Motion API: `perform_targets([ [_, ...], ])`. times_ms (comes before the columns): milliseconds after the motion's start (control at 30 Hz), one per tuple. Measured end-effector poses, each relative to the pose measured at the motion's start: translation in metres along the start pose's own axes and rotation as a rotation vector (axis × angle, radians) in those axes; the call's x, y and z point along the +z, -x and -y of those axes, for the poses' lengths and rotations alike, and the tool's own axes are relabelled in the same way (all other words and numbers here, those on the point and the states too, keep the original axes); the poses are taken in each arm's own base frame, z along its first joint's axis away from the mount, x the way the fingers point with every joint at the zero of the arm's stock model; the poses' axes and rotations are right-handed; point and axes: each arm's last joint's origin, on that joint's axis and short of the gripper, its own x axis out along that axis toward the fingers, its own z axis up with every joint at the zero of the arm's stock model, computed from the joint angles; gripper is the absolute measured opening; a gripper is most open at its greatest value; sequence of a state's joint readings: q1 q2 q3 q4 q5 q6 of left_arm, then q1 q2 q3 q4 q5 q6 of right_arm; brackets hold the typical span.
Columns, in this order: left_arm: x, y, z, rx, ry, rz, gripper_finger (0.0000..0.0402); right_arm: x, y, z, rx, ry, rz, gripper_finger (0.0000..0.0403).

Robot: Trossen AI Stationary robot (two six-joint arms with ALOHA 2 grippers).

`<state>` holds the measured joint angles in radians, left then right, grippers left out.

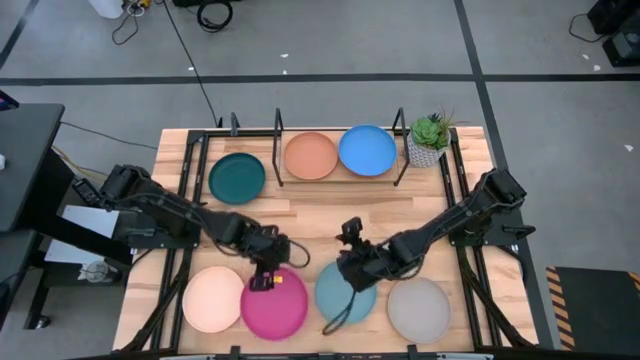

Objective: Place and stack plates onto a shelf
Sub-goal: Stack the pink plate on top of the blue plate on the shelf

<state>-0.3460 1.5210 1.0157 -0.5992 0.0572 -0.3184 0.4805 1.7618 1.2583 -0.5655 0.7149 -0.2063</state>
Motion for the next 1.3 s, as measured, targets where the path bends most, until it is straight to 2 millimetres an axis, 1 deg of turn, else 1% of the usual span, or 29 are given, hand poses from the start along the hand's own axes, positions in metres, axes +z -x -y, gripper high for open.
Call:
perform_targets([
  [133, 0.009, 0.004, -0.026, -0.036, 0.044, 0.015, 0.0014, 0.011, 0.013, -0.011, -0.04, 0.138, 0.086, 0.0226],
  [267, 0.017, 0.007, -0.049, -0.109, 0.108, 0.046, 0.0019, 0.017, 0.02, -0.018, -0.038, 0.227, 0.147, 0.0226],
  [433, 0.024, 0.012, -0.07, -0.146, 0.16, 0.102, 0.0018, 0.023, 0.021, -0.02, 0.046, 0.272, 0.231, 0.0225],
  [533, 0.026, 0.013, -0.078, -0.157, 0.172, 0.119, 0.0018, 0.025, 0.018, -0.018, 0.057, 0.294, 0.259, 0.022],
  [667, 0.027, 0.015, -0.087, -0.147, 0.193, 0.138, 0.0018, 0.028, 0.017, -0.015, 0.078, 0.316, 0.301, 0.0212],
  [800, 0.033, 0.018, -0.094, -0.144, 0.192, 0.194, 0.0019, 0.03, 0.013, -0.011, 0.12, 0.314, 0.347, 0.0202],
  [933, 0.038, 0.02, -0.096, -0.176, 0.193, 0.246, 0.0019, 0.03, 0.011, -0.008, 0.087, 0.304, 0.33, 0.0186],
  [1100, 0.04, 0.02, -0.095, -0.192, 0.203, 0.266, 0.0019, 0.029, 0.011, -0.006, 0.032, 0.298, 0.298, 0.0157],
  [1200, 0.041, 0.021, -0.095, -0.191, 0.19, 0.282, 0.0021, 0.03, 0.011, -0.007, 0.032, 0.303, 0.299, 0.0133],
  [1300, 0.045, 0.022, -0.095, -0.184, 0.169, 0.326, 0.0031, 0.029, 0.012, -0.007, 0.036, 0.298, 0.297, 0.0109],
])
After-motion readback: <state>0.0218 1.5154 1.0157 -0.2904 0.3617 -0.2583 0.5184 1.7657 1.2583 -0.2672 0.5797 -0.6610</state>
